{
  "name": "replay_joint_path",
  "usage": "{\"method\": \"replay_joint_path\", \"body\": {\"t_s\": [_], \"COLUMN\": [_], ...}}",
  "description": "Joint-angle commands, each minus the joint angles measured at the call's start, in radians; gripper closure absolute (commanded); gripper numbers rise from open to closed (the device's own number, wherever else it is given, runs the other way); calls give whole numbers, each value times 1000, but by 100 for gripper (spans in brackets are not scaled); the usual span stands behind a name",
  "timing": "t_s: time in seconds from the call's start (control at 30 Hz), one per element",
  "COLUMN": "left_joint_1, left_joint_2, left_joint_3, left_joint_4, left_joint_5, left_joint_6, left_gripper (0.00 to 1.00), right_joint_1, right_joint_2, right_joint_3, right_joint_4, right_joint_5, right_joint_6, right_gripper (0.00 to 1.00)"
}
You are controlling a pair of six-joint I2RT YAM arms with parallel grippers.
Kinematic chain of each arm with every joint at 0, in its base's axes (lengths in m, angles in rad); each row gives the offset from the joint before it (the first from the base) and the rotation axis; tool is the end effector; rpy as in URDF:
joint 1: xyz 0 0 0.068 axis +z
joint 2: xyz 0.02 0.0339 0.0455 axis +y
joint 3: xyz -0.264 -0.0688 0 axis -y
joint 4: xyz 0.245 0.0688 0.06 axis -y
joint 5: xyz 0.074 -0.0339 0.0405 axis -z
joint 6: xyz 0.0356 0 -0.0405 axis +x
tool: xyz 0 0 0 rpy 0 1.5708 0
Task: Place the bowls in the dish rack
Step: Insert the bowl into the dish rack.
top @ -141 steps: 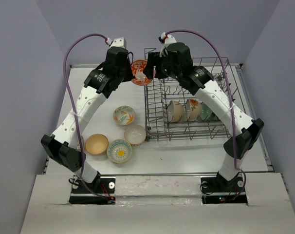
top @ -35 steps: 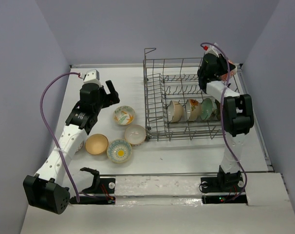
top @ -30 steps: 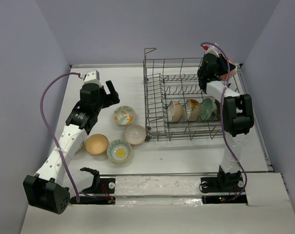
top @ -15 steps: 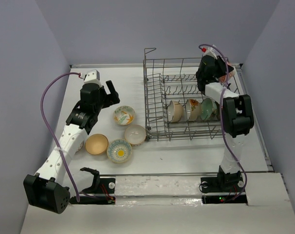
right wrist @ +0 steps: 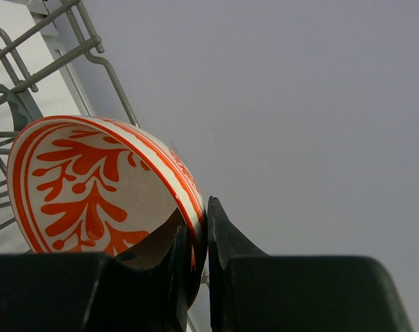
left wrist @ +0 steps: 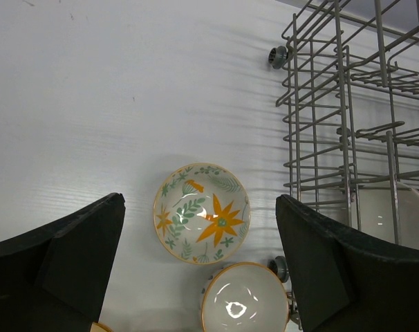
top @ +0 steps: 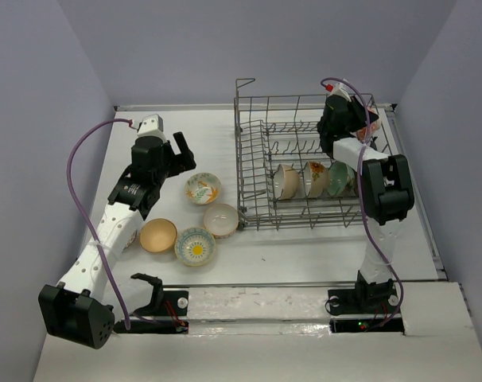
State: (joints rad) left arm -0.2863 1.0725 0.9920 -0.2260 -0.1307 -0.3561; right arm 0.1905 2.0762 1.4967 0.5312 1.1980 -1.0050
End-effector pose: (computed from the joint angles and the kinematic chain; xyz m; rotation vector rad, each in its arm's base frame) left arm 0.2383 -0.0653 0.3525 -0.1561 1.8805 -0.3188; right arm 0.4703 0.0569 0.2563 -0.0387 1.8371 -1.5469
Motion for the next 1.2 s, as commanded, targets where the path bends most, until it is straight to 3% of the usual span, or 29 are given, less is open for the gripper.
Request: {"method": "replay_joint_path", "body": {"t_s": [0.0, 0.27, 0.53, 1.17], "left_joint_1": [3, 4, 3, 3], "left_joint_2": [-13, -8, 3, 17], "left_joint_3": [-7, -7, -6, -4], "left_joint_4": [43, 45, 50, 51], "left_joint_5": [6, 9, 25, 29], "left_joint_6": [6, 6, 3, 3], "left_gripper": [1, 1, 1, 1], "right_joint_1": [9, 0, 0, 9], "right_joint_2": [-33, -10, -19, 113], "right_joint_3": [17, 31, 5, 74], "right_joint_4": [43, 196, 144, 197], "right_joint_5": [45, 41, 26, 52], "right_joint_6": [-10, -159, -110, -164], "right_gripper": [99, 99, 99, 95]}}
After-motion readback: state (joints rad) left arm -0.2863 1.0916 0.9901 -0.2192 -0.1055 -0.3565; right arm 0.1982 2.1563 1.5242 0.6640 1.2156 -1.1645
